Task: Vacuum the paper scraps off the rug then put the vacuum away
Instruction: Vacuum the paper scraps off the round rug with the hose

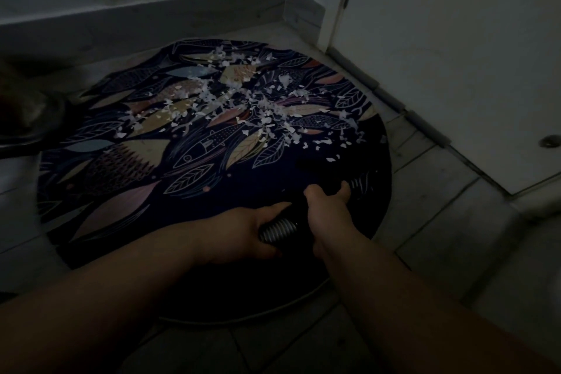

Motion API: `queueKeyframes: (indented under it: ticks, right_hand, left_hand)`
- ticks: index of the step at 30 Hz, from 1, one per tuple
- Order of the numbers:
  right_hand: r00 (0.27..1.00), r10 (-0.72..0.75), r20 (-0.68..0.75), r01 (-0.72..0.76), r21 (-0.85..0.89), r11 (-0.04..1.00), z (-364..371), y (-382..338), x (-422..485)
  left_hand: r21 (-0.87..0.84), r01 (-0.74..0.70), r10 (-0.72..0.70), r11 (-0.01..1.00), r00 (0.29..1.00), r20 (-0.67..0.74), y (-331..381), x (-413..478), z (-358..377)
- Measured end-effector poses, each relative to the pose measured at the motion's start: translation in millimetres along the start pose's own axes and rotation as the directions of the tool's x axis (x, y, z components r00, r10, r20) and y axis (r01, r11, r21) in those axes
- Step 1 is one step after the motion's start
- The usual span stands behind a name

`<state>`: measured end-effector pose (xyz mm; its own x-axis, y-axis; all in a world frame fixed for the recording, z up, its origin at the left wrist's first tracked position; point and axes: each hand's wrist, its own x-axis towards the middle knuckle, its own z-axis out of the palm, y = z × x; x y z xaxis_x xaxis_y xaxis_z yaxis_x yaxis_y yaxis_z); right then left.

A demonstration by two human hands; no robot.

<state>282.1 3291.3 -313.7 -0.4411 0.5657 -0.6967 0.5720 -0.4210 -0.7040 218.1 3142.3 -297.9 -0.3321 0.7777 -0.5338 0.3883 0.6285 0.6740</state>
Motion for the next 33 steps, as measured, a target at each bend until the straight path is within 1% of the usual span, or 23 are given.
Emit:
queueKeyframes:
  ticks: [3, 6, 10, 13, 20, 24, 28, 33]
  right_hand:
    - [0.996, -0.047, -0.079, 0.047, -0.003, 0.999, -16.3, 0.4, 3.4]
    - [0.987, -0.078, -0.141, 0.083, 0.028, 0.996, -33.4, 1.6, 6.1]
    - [0.981, -0.098, -0.17, 0.109, 0.055, 0.993, -50.9, 3.6, 6.8]
    - [0.977, -0.108, -0.186, 0.118, 0.045, 0.992, -57.2, 5.3, 7.4]
    - [0.983, -0.121, -0.14, 0.131, 0.062, 0.989, -61.6, 5.1, 14.2]
    - [0.984, -0.137, -0.111, 0.142, 0.041, 0.989, -62.2, -0.3, 20.5]
    - [0.989, -0.12, -0.082, 0.121, 0.012, 0.993, -60.6, -4.7, 23.7]
    - [0.992, -0.1, -0.073, 0.101, 0.013, 0.995, -56.4, -5.7, 25.9]
  left_hand:
    - [0.019, -0.035, 0.034, 0.999, 0.999, 0.036, 12.4, 14.6, 3.1]
    - [0.038, -0.058, 0.056, 0.998, 0.996, 0.066, 25.2, 30.3, 11.8]
    - [0.076, -0.056, 0.051, 0.996, 0.996, 0.073, 36.3, 43.7, 23.6]
    - [0.068, -0.052, 0.047, 0.996, 0.996, 0.076, 40.2, 48.3, 29.0]
    - [0.049, -0.042, 0.04, 0.998, 0.999, 0.025, 42.2, 54.1, 35.6]
    - [0.033, -0.017, 0.017, 0.999, 1.0, -0.002, 45.9, 56.4, 34.0]
    - [0.01, 0.01, -0.01, 1.0, 1.0, -0.005, 45.3, 55.9, 32.9]
    - [0.035, 0.017, -0.017, 0.999, 1.0, -0.01, 44.7, 53.6, 29.3]
